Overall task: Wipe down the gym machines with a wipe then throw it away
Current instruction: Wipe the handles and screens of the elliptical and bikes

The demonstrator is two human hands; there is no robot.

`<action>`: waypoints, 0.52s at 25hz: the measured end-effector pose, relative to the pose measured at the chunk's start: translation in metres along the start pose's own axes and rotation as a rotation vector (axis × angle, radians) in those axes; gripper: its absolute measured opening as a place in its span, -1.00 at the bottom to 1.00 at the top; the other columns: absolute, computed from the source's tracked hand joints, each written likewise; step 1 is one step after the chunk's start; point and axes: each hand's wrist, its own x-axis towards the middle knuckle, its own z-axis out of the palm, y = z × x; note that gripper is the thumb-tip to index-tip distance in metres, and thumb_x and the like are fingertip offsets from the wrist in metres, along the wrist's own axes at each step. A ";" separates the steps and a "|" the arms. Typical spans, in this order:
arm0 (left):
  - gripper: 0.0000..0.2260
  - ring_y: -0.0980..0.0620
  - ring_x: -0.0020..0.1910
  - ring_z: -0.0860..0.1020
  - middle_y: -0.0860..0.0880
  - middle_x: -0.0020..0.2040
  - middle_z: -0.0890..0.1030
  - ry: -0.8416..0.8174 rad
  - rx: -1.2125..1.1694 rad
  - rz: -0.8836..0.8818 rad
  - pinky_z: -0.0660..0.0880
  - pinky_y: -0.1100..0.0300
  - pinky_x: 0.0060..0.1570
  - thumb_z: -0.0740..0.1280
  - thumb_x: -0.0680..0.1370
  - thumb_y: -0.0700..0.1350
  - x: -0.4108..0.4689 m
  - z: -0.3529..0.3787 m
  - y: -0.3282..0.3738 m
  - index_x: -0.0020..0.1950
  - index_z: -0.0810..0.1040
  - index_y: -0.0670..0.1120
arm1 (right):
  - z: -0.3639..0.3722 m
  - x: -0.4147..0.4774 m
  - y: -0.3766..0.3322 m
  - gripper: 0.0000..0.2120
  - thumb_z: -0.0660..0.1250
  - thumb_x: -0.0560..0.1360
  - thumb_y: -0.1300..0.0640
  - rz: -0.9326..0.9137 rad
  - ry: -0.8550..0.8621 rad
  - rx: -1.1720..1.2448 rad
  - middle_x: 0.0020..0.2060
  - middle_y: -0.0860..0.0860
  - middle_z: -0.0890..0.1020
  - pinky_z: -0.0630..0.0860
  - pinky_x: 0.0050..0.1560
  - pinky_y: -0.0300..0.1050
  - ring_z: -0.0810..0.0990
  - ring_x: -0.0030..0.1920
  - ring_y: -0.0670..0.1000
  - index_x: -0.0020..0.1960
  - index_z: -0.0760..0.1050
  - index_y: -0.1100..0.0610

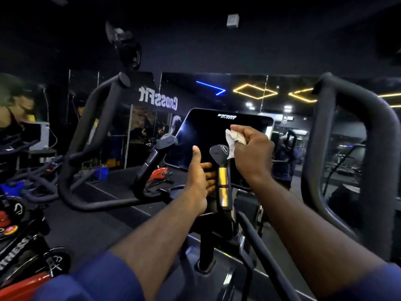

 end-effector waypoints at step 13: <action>-0.16 -0.08 0.33 0.63 -0.12 0.31 0.68 -0.254 -0.374 0.037 0.47 -0.07 0.43 -0.10 0.57 0.51 0.030 0.025 -0.031 0.45 0.56 -0.06 | 0.021 -0.027 0.063 -0.44 0.03 0.66 0.11 -0.576 -0.508 -0.727 0.64 0.09 0.23 0.02 0.66 -0.01 0.06 0.66 0.01 0.64 0.22 0.18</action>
